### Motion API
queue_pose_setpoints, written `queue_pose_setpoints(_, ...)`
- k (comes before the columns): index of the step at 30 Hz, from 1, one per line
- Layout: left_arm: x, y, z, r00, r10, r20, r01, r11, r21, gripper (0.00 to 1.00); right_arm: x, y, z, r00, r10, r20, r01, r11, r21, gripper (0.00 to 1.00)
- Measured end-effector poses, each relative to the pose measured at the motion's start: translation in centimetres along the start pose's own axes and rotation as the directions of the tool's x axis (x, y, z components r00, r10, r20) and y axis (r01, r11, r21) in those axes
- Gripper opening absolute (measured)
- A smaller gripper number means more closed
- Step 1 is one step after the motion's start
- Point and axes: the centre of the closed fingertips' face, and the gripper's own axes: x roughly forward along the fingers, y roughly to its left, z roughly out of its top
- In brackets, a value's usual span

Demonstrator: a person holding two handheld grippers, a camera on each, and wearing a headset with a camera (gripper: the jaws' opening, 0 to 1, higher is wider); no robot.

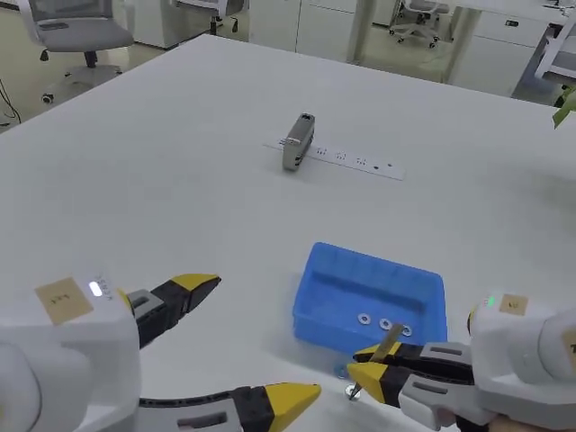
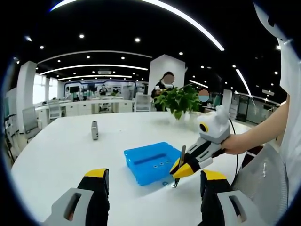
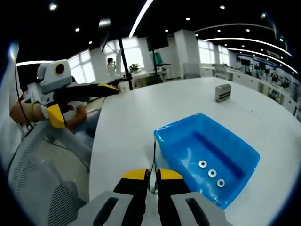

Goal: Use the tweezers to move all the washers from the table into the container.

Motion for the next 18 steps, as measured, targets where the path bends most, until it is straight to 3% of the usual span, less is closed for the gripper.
queue_pose_setpoints(5,0.0,0.0,0.0,1.0000,0.002,0.003,-0.002,1.000,-0.002,0.80,0.1,0.3,-0.2,0.9999,0.006,-0.012,-0.007,0.999,-0.032,0.04)
queue_pose_setpoints(8,0.0,0.0,0.1,1.0000,0.002,0.004,-0.002,1.000,-0.002,0.80,0.1,0.7,-0.2,0.9995,0.011,-0.029,-0.015,0.992,-0.123,0.03)
queue_pose_setpoints(13,-0.1,0.1,0.1,0.9999,0.007,0.008,-0.007,1.000,-0.006,0.80,0.2,1.1,-0.4,0.9990,0.012,-0.044,-0.021,0.978,-0.208,0.03)
queue_pose_setpoints(18,-0.1,0.1,0.1,0.9999,0.008,0.009,-0.007,1.000,-0.007,0.80,0.4,0.5,-0.3,0.9994,0.003,-0.034,-0.009,0.986,-0.164,0.03)
